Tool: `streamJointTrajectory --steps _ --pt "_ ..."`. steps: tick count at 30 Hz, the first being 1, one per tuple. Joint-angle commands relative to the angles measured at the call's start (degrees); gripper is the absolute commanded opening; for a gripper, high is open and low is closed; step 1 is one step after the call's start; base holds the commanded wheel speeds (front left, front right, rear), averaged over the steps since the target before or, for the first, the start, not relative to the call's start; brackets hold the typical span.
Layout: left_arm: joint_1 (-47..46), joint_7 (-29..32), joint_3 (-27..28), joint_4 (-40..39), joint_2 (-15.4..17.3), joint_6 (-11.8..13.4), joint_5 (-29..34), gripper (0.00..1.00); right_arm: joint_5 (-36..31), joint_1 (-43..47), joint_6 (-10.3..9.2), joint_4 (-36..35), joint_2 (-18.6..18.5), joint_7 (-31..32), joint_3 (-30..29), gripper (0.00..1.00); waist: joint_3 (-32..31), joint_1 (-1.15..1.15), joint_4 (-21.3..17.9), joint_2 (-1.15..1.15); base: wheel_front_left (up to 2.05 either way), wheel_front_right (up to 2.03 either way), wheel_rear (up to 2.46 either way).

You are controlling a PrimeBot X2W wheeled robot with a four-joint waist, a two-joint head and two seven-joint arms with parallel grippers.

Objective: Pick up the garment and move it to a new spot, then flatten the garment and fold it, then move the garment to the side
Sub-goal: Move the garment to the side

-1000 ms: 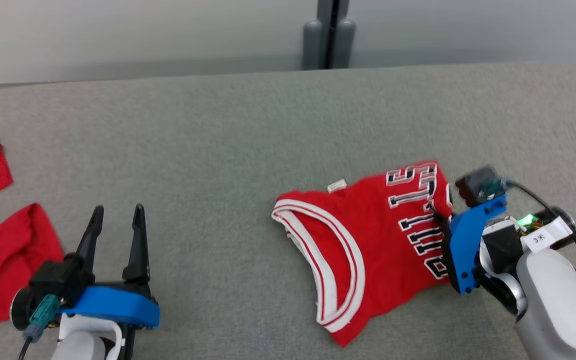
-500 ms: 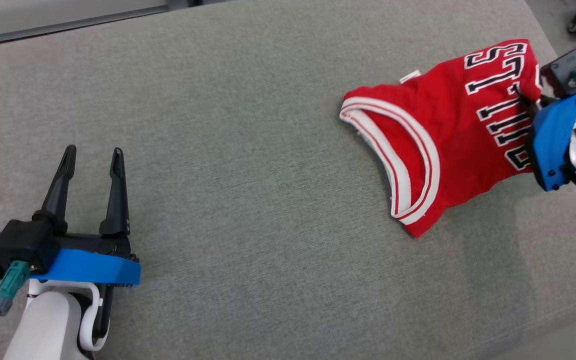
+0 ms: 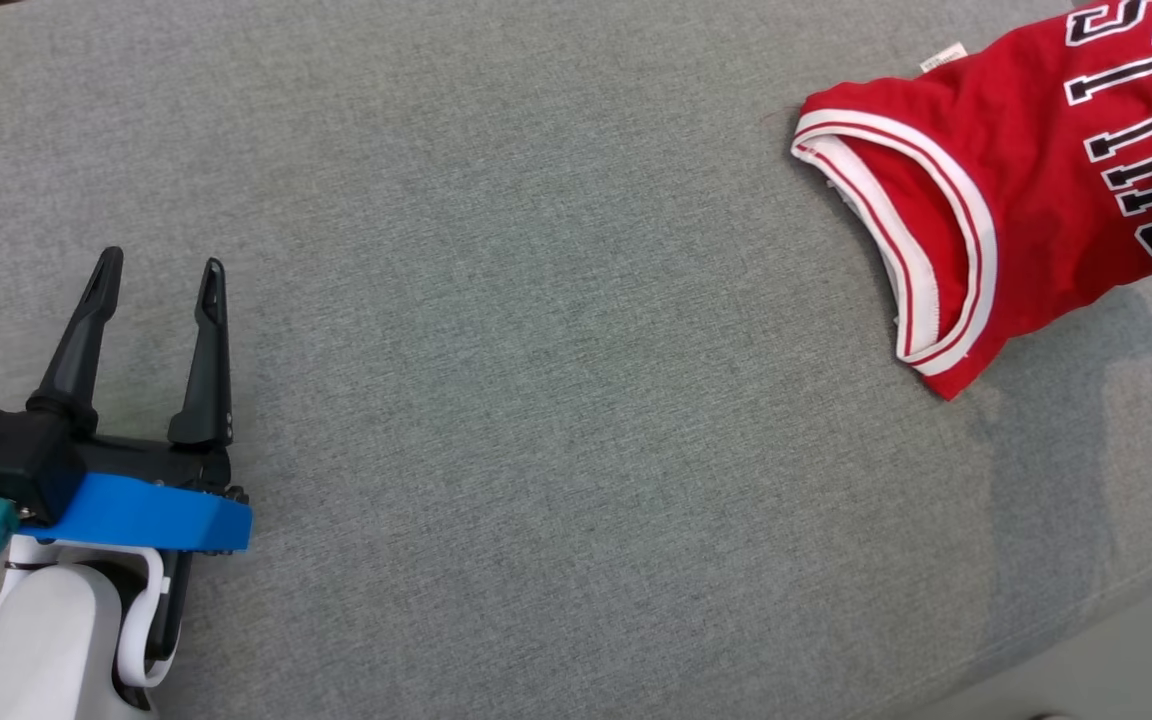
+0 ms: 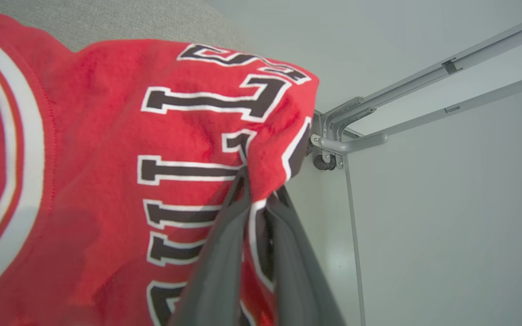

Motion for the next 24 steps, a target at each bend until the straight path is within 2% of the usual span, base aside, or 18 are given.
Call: streamJointTrajectory --steps 1,4,5,6,7,13,17,20,24 --pt "0.38 0.17 0.04 -0.33 0.61 -0.01 -0.13 1.0 -0.38 -1.15 -0.05 0.4 0.16 -0.72 -0.35 0.0 -0.01 -0.01 0.17 0.0 0.0 0.0 0.0" --pt "0.57 0.37 0.06 -0.41 0.67 -0.07 -0.62 1.0 -1.66 -1.31 -0.06 3.1 0.56 -2.26 -2.02 0.0 -0.35 -0.01 0.74 0.0 0.0 0.0 0.0" --pt "0.68 0.4 -0.02 -0.37 0.6 -0.03 -0.61 1.0 -1.88 -1.25 -0.06 4.31 0.53 -2.8 -2.53 0.38 -0.55 -0.01 1.03 0.0 0.0 0.0 0.0" --pt "0.8 0.31 -0.18 -0.15 0.42 0.06 -0.6 1.0 -1.99 -1.13 -0.06 5.49 0.57 -3.15 -2.99 0.87 -0.82 -0.01 1.32 0.0 0.0 0.0 0.0" --pt "0.96 0.18 -0.35 0.0 0.24 0.1 -0.72 1.0 -2.24 -1.2 -0.06 6.13 0.92 -3.69 -3.54 1.0 -1.11 -0.01 1.55 0.0 0.0 0.0 0.0" --pt "1.94 -1.7 -0.92 2.5 -1.56 0.28 -1.67 1.0 -4.21 0.92 -0.05 8.14 2.22 -6.97 -5.3 1.0 -5.23 -0.01 3.61 0.0 0.0 0.0 0.0" --pt "2.76 -3.36 -1.6 5.45 -3.61 0.34 -2.36 1.0 -2.43 4.32 -0.04 6.87 3.93 -10.48 -5.99 1.0 -10.01 -0.01 6.06 0.0 0.0 0.0 0.0" --pt "4.05 -4.46 -1.91 8.17 -5.19 0.17 -2.94 1.0 -0.54 8.99 -0.03 3.46 6.12 -13.43 -7.81 1.0 -14.28 -0.01 8.49 0.0 0.0 0.0 0.0" --pt "6.22 -5.16 -1.91 10.73 -6.19 0.49 -2.71 1.0 1.36 18.83 -0.03 -4.94 9.53 -16.95 -10.52 1.0 -18.95 -0.01 11.44 0.0 0.0 0.0 0.0"
